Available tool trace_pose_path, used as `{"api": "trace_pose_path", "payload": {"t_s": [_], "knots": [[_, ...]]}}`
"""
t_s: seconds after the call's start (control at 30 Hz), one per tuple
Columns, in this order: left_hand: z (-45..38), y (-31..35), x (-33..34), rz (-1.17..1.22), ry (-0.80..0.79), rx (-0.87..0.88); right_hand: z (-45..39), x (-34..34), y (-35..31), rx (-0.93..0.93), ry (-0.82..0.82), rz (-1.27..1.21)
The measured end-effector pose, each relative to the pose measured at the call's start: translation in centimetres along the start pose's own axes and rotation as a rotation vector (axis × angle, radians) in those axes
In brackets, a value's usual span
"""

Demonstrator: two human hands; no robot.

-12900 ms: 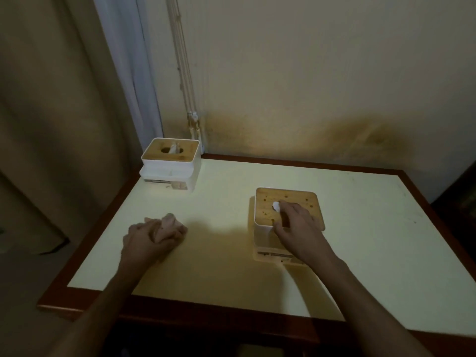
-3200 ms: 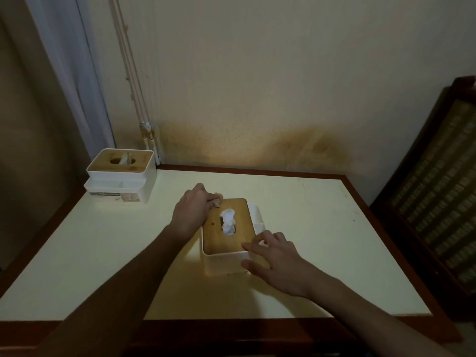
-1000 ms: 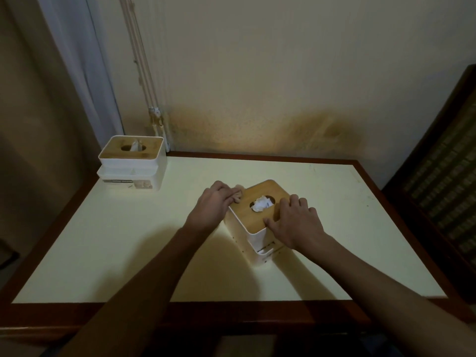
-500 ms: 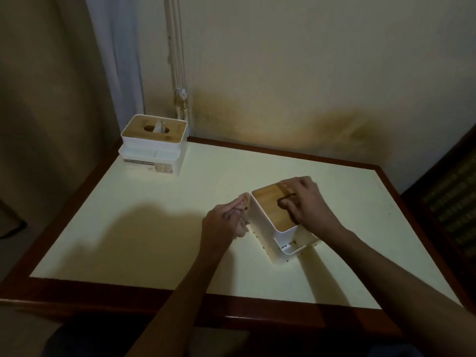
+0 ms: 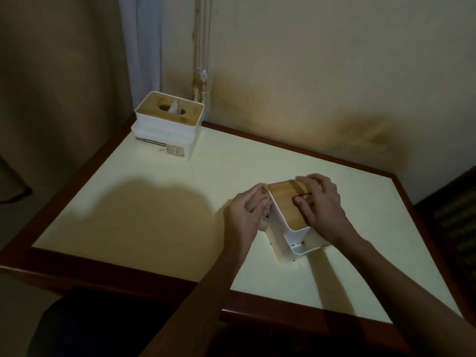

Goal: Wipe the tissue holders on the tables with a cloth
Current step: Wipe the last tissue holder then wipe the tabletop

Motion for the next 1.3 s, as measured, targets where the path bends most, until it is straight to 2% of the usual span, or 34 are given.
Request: {"api": "trace_pose_path", "payload": {"t_s": [0.1,0.17,0.23,0.33,0.43,0.53,0.7,0.83,0.97,1.07,1.13,1.3], "knots": [[-0.1,0.3,0.3,-0.075,0.024,0.062,-0.5,1.2,-0.5,-0.156,-0.241,0.089],[0.0,0.4,0.5,-0.128,0.052,0.094,-0.6,2.0,0.0,-0.144,-0.365,0.105],[0.6,0.7,0.8,-0.185,0.079,0.123,-0.8,2.4,0.4,-0.115,-0.404,0.096],[3.7,1.1,1.8,-0.257,0.071,0.104,-0.7,2.5,0.4,-0.105,-0.393,0.081],[7.8,0.7,3.0,-0.072,0.049,-0.014,-0.6,2.4,0.4,-0.104,-0.372,0.09],[8.3,-0.2,3.5,-0.036,0.084,-0.07,-0.8,2.5,0.4,-0.111,-0.361,0.1],[3.0,-0.9,2.8,-0.349,0.139,-0.044,-0.6,2.7,0.5,-0.104,-0.366,0.106],[-1.2,-0.5,1.9,-0.413,0.179,-0.023,-0.7,2.5,0.4,-0.108,-0.366,0.107],[1.6,-1.5,3.2,-0.525,0.096,-0.062,-0.6,2.3,0.4,-0.102,-0.356,0.109],[6.9,-2.3,4.4,-0.44,-0.01,-0.168,-0.5,2.2,0.5,-0.103,-0.346,0.112],[8.6,-3.1,4.7,-0.479,-0.039,-0.233,-0.5,2.3,0.4,-0.098,-0.352,0.111],[5.7,-3.9,4.6,-0.44,-0.108,-0.384,-0.4,2.4,0.2,-0.093,-0.368,0.104]]}}
Point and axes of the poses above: each hand's wrist, its own z-axis away from the middle knuckle, its own x-axis out of the palm, y = z × x, the point moved 6 cm from there along -z, towards the middle knuckle, and after that the axes turned 4 degrees about -x, right-handed, at the moved point
